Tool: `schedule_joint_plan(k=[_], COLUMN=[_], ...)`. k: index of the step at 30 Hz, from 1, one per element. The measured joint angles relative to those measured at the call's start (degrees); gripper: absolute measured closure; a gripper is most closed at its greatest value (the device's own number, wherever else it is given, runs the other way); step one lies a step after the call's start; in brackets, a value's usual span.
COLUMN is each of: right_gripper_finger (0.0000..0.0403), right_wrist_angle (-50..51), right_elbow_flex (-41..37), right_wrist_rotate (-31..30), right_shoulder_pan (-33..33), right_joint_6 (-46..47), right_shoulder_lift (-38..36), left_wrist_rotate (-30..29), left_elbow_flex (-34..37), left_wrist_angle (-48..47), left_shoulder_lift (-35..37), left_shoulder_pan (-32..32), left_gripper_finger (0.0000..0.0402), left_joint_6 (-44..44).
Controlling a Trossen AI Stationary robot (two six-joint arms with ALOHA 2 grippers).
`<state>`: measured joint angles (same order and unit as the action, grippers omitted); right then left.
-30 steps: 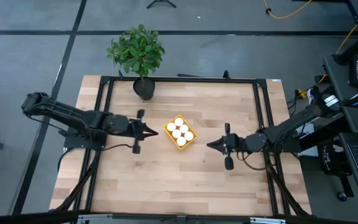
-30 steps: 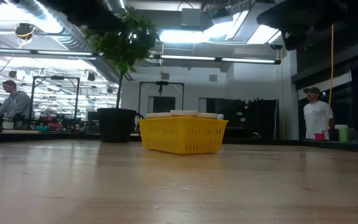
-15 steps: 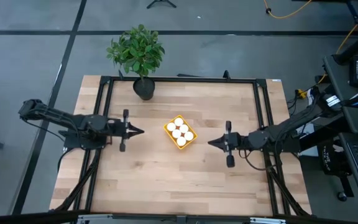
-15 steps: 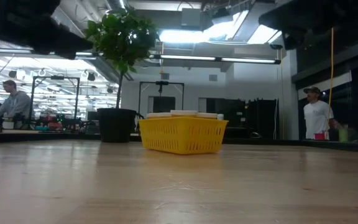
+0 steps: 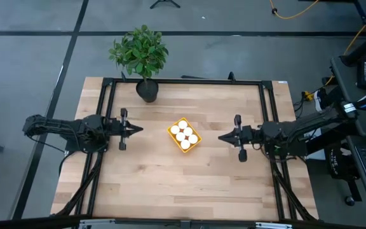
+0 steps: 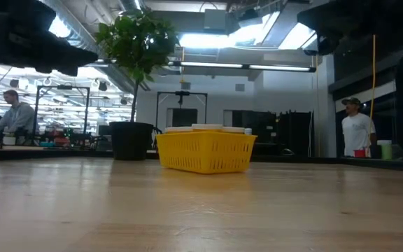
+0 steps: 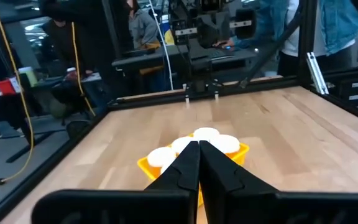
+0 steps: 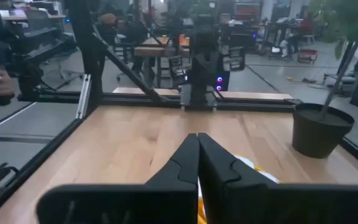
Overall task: Pick and place pill bottles into a basket
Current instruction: Return to Home Position
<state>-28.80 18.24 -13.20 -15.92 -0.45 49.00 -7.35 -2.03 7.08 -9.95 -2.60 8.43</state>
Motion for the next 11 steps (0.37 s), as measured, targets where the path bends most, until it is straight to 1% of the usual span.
schedule_joint_plan(k=[4, 8, 11], right_gripper_finger=[0.0401, 0.0401, 0.0401], right_wrist_angle=[6.9, 12.6, 13.7], right_elbow_flex=[0.0, 0.0, -0.9], right_wrist_rotate=[0.4, 0.4, 0.4], right_shoulder_pan=[1.3, 2.4, 3.5], right_joint_6=[0.0, -0.7, -1.8], right_shoulder_lift=[-5.1, -9.7, -12.9], left_wrist_rotate=[1.9, 2.0, 2.5], left_elbow_flex=[1.6, 1.6, 1.6], left_wrist_angle=[-0.6, -1.2, -1.3], left_shoulder_lift=[2.2, 2.8, 2.8], left_shoulder_pan=[2.0, 3.9, 5.0], left_gripper_finger=[0.04, 0.04, 0.04], left_joint_6=[-0.2, -0.3, -0.3])
